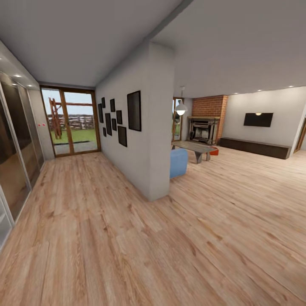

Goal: Move the two storage containers from the living room to the garage. In the garage, place one container on the floor and stack the other container on top of it (either order is fine).

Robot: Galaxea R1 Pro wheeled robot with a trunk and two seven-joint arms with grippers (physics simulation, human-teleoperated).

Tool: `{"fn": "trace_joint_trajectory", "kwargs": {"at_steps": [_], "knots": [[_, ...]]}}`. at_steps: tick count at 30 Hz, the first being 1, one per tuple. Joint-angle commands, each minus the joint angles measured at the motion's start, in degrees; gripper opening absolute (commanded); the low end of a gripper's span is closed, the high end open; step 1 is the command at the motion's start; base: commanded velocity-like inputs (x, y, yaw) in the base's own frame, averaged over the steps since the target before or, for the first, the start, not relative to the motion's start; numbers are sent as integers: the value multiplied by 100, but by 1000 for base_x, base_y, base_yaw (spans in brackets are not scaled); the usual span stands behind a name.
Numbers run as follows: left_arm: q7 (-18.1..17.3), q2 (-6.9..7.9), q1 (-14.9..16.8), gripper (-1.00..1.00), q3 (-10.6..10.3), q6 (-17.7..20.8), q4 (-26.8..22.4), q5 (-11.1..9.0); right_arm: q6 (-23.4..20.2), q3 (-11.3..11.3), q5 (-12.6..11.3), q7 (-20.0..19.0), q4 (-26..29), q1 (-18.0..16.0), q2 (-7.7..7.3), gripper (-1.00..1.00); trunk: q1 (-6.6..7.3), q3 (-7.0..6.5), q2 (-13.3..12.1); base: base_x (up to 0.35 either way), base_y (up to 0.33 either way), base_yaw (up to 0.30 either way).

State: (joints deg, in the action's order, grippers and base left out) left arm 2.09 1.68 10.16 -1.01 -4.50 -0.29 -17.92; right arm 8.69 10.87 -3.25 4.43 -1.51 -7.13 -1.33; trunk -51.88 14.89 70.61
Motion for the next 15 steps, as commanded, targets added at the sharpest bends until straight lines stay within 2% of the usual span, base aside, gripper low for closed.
{"fn": "trace_joint_trajectory", "kwargs": {"at_steps": [1, 15], "knots": [[11, -1, 4, 100, -13, -14, 3, -19, 32, 47, -37, 12, -16, -7, 1, 100, -4, 7, 4, 326, 0, 0], [11, -2, 4, 100, -13, -13, 3, -7, 53, 47, -65, 23, -13, -7, 1, 100, -4, 7, 4, 327, 0, 0]]}}
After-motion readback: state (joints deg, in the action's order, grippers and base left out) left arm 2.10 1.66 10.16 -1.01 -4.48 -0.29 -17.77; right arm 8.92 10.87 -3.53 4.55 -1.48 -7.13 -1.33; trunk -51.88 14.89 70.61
